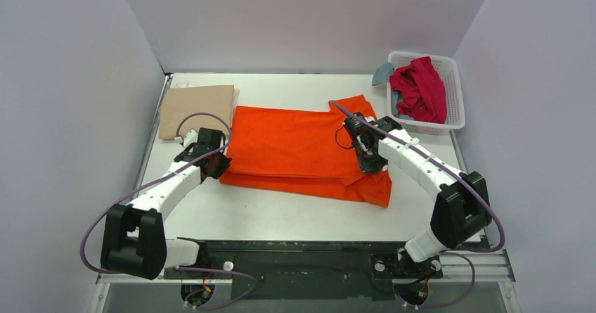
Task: Fold and stack the t-shirts
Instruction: Fold the flattened tshirt in 1/3 of the way
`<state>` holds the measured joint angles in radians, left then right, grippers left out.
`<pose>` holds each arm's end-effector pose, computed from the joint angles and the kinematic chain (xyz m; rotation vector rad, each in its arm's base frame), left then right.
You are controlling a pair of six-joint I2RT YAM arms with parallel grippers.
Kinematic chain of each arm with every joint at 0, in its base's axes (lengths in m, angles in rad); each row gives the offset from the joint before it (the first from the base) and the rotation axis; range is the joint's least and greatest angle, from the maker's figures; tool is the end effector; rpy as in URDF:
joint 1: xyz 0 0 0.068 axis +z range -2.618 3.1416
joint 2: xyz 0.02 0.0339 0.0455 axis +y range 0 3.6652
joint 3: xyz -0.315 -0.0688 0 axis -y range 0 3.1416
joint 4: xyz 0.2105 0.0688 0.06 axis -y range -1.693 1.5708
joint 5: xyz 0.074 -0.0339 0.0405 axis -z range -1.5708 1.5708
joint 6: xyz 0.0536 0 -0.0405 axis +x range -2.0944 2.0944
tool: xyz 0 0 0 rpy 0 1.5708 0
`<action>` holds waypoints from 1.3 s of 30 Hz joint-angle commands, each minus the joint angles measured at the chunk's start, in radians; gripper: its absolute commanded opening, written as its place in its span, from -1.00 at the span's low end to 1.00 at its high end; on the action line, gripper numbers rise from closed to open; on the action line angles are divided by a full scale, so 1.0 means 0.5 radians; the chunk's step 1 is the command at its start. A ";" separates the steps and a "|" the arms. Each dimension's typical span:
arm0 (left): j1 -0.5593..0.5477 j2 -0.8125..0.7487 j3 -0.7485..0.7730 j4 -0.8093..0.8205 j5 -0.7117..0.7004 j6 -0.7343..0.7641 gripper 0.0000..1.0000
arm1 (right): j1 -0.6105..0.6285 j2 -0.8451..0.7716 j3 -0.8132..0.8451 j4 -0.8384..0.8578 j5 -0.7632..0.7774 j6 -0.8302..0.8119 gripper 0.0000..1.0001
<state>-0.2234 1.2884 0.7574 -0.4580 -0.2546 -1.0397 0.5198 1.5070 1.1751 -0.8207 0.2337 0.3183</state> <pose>0.2110 -0.0341 0.2560 -1.0891 2.2752 -0.1852 0.2403 0.1232 0.3007 -0.2021 2.6595 -0.0557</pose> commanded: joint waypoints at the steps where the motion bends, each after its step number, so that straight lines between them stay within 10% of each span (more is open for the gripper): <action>1: 0.033 0.052 0.094 0.114 -0.043 0.042 -1.00 | -0.049 0.112 0.133 -0.029 0.088 -0.133 -1.00; 20: 0.107 0.406 0.289 0.202 -0.021 0.112 -0.78 | -0.147 0.721 0.629 0.094 0.132 -0.787 -0.90; 21: 0.110 0.430 0.306 0.197 -0.021 0.117 -0.61 | -0.149 0.754 0.696 0.093 0.156 -0.815 -0.76; 23: 0.116 0.456 0.370 0.171 -0.017 0.142 0.48 | -0.156 0.845 0.807 0.070 0.250 -0.792 -0.40; 24: 0.116 0.462 0.424 0.132 -0.017 0.150 0.57 | -0.159 0.875 0.842 0.064 0.296 -0.768 -0.33; 30: 0.115 0.322 0.555 0.042 -0.051 0.246 0.69 | -0.165 0.583 0.706 0.182 0.256 -0.392 0.07; 33: 0.110 0.205 0.519 0.037 -0.010 0.275 0.71 | -0.168 0.262 0.418 0.375 0.179 -0.098 0.70; 39: 0.065 0.131 0.323 0.208 0.369 0.374 0.75 | -0.171 -0.016 -0.217 0.867 -0.500 0.319 0.89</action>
<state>-0.1726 1.3781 0.9737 -0.4152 -0.2047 -0.9035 0.4385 1.5322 1.1961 -0.5549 0.2050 0.2890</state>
